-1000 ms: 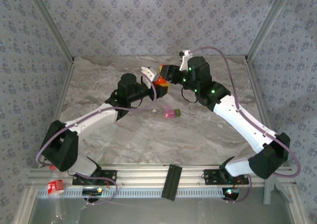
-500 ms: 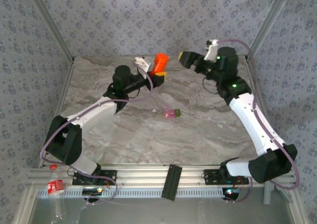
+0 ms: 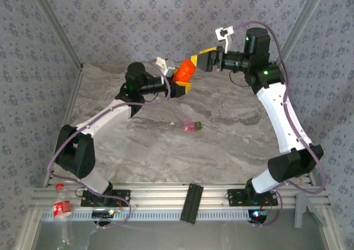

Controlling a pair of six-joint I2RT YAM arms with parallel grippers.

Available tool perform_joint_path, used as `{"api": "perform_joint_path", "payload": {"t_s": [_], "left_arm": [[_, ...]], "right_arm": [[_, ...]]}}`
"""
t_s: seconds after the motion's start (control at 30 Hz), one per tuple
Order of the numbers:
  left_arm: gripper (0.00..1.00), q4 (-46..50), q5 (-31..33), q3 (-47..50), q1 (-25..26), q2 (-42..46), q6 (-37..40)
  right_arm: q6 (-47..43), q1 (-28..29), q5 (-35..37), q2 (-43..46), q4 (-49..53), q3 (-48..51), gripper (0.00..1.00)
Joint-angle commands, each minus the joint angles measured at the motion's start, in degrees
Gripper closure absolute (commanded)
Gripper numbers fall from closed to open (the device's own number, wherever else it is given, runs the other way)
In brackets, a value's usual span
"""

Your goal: Sort the pills into containers

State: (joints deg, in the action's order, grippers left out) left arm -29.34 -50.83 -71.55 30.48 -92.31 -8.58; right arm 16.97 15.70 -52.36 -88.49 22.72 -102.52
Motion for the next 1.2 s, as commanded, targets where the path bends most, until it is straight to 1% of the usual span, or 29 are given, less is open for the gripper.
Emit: {"api": "perform_joint_path", "payload": {"t_s": [0.0, 0.27, 0.43, 0.57, 0.77, 0.83, 0.93, 1.07, 1.17], "left_arm": [[1.0, 0.05, -3.4, -2.19, 0.17, 0.2, -0.47], [1.0, 1.1, -3.68, -2.12, 0.15, 0.55, 0.05], [1.0, 1.12, -3.58, -1.93, 0.13, 0.95, 0.05], [1.0, 1.0, -3.23, -1.91, 0.16, 1.38, 0.29], [1.0, 0.55, -1.77, -2.11, 0.18, 2.04, 0.41], [1.0, 0.03, -0.82, -2.02, 0.15, 2.05, 0.32], [1.0, -1.56, 1.7, -1.72, 0.27, 2.08, -0.5], [1.0, -5.35, 9.02, 0.24, 1.4, 2.66, -0.17], [1.0, -5.93, 11.36, 0.62, 2.38, 2.67, 0.73]], "right_arm": [[-4.81, 1.61, -3.19, -1.89, 5.49, -3.64, 0.12], [-7.38, 4.06, -1.46, -3.09, 9.07, -4.03, 0.12], [-7.57, 4.31, -0.75, -2.98, 9.6, -3.25, 0.17], [-7.48, 4.42, -0.68, -2.74, 9.8, -2.3, 0.26], [-6.57, 4.48, 0.07, -1.51, 8.54, 0.41, 0.6], [-5.91, 4.56, 0.39, -1.02, 7.69, 1.51, 0.67], [-3.33, 5.34, 2.96, 0.08, 4.97, 3.91, 0.69], [1.54, 8.16, 11.56, 1.4, 0.72, 8.21, 0.72], [4.49, 10.32, 16.6, 2.56, -3.65, 12.25, 0.71]]}}
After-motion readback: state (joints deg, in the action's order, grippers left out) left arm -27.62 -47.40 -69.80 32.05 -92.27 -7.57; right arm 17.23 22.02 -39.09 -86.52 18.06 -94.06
